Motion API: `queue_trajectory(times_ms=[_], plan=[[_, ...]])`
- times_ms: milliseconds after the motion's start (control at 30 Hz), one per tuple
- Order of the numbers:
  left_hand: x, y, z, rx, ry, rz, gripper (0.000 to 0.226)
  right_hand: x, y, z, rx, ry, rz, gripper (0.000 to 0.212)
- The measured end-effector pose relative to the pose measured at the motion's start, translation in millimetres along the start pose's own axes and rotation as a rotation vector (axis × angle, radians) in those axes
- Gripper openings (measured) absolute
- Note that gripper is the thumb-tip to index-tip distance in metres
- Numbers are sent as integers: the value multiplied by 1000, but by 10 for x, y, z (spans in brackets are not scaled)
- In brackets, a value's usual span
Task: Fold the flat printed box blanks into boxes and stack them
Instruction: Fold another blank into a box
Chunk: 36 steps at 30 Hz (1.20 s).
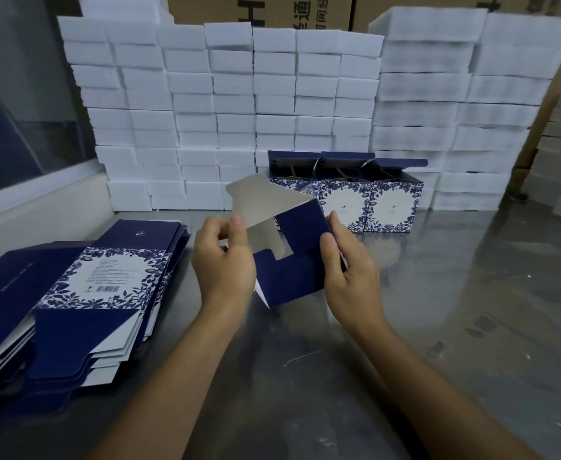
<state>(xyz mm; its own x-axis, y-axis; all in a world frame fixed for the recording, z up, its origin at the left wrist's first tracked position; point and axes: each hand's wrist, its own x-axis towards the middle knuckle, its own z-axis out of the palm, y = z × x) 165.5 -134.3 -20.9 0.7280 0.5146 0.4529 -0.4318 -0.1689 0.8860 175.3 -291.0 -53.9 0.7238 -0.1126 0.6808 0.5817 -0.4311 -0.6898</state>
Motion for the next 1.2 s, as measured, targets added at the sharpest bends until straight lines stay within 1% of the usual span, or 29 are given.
queue_trajectory(times_ms=[100,233,467,600,733,800,900,967,1067,1133,1200], plan=[[-5,7,6,8,-14,-4,31,20,8,-14,34,51,-20,43],[-23,23,4,-6,-2,-16,32,24,11,-6,43,71,-23,47],[39,34,-25,-130,33,-204,35,-5,30,11,90,-45,22,56],[101,28,-72,-195,63,-295,33,7,28,-73,155,-124,41,51],[111,25,-85,-220,69,-342,35,19,28,-74,143,-168,-14,45],[112,28,-86,-222,77,-336,39,35,6,-60,133,-179,-31,42],[110,12,-76,-216,85,-297,37,47,-22,-53,106,-178,-44,41],[103,-3,-66,-199,90,-262,38,52,-18,-56,59,-167,-46,47],[86,-8,-69,-150,53,-196,39,58,-3,-63,39,-179,-21,60],[73,-3,-66,-132,14,-124,36,70,2,-66,78,-194,6,63],[41,-1,-44,-72,-43,7,30,76,-3,-70,115,-189,31,63]])
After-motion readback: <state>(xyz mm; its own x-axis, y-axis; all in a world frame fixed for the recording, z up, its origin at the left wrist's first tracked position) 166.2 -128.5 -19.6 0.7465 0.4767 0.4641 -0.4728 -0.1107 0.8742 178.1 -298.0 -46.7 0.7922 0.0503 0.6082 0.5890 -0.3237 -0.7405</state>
